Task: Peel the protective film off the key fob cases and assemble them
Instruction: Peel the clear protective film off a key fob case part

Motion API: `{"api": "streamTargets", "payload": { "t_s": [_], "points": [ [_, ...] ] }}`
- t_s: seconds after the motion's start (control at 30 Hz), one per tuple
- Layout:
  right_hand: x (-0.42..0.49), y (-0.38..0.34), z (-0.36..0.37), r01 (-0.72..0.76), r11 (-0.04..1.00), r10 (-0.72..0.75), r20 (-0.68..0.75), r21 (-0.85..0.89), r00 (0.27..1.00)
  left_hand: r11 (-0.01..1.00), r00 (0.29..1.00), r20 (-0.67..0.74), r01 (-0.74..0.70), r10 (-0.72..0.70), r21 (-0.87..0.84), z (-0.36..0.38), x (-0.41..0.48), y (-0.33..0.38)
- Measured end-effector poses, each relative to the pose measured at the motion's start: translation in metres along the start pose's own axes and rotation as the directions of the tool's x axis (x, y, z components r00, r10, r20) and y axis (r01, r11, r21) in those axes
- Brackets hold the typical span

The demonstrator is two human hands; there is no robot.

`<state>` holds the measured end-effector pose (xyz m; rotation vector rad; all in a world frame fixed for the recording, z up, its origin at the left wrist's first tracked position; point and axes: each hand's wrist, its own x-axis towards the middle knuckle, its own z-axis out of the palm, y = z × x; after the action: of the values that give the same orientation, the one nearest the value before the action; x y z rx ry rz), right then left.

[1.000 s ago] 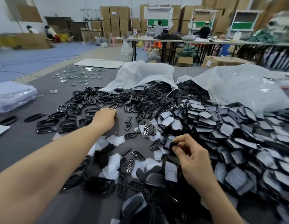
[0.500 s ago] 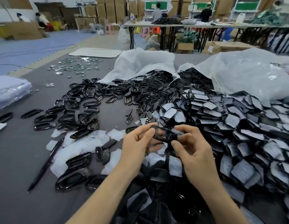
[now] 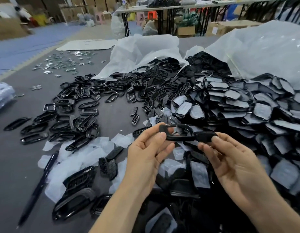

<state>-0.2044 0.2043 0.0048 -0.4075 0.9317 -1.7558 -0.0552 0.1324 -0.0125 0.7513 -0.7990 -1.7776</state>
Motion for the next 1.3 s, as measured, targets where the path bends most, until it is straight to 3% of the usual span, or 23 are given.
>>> {"api": "streamTargets", "payload": {
  "t_s": [0.47,0.93,1.3],
  "points": [
    [-0.005,0.003,0.004,-0.061,0.998,0.060,-0.042,-0.013,0.997,0.984,0.998,-0.012,0.060,-0.063,-0.167,0.007,-0.005,0.001],
    [-0.002,0.001,0.001,-0.016,0.996,0.005,-0.128,-0.085,0.992,0.981,0.994,-0.002,0.112,-0.113,-0.157,0.009,-0.009,0.001],
    [-0.003,0.006,-0.003,0.029,0.980,-0.047,-0.087,-0.199,0.995,0.982,0.996,-0.013,0.086,-0.090,-0.170,0.008,-0.007,0.003]
  ]
}}
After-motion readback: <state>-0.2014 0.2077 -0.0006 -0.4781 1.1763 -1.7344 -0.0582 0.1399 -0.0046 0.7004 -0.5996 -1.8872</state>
